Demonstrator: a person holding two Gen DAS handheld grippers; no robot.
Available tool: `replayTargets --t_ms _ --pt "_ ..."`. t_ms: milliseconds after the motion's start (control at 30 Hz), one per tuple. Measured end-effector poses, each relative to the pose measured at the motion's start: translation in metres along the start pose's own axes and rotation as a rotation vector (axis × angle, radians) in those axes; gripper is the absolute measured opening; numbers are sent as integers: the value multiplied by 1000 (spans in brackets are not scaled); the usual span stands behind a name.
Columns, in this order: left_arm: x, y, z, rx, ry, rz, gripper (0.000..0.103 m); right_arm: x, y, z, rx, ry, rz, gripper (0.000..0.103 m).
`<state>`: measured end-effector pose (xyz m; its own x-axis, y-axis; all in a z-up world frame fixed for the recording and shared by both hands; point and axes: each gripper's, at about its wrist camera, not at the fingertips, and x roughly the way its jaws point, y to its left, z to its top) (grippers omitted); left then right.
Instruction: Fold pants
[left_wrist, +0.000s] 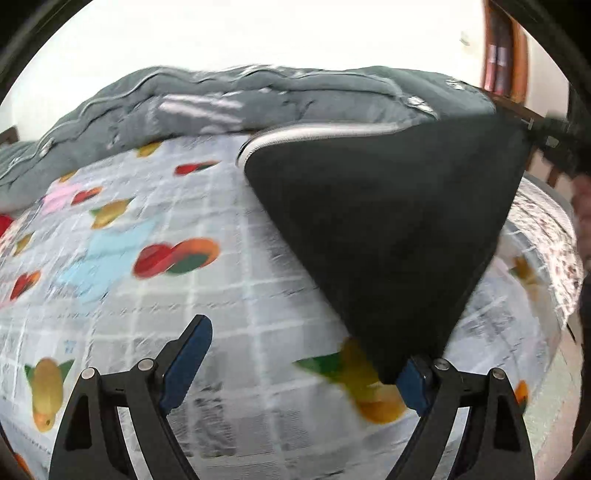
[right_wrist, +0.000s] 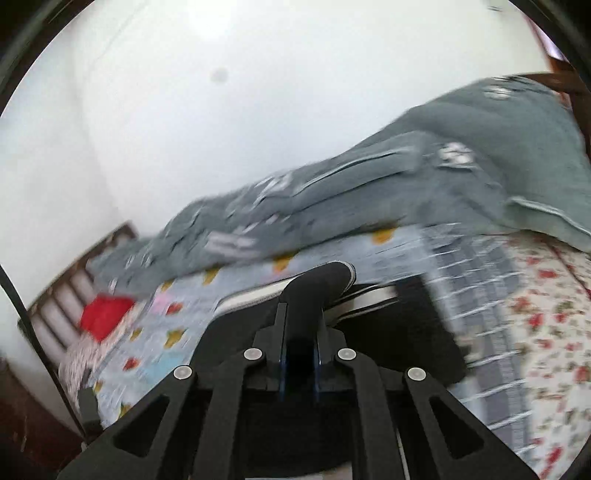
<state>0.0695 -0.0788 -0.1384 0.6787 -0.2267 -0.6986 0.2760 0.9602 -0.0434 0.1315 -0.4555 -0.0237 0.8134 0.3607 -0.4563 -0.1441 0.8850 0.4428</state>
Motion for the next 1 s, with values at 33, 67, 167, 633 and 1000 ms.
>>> replayTargets --t_ms 33,67,167,633,1000 --pt "3 -7 3 20 12 -1 90 0 -14 -8 -21 11 -56 9" --pt "6 -12 5 35 22 0 90 5 -25 -18 -36 31 -106 9" --pt "10 -25 7 67 31 5 90 31 -65 -51 33 147 -195 10" --pt "-37 3 -4 34 -12 -99 88 -3 -14 -48 -192 102 -333 25" --pt "23 -15 31 -80 84 -162 90 44 -15 -86 -242 263 -354 25"
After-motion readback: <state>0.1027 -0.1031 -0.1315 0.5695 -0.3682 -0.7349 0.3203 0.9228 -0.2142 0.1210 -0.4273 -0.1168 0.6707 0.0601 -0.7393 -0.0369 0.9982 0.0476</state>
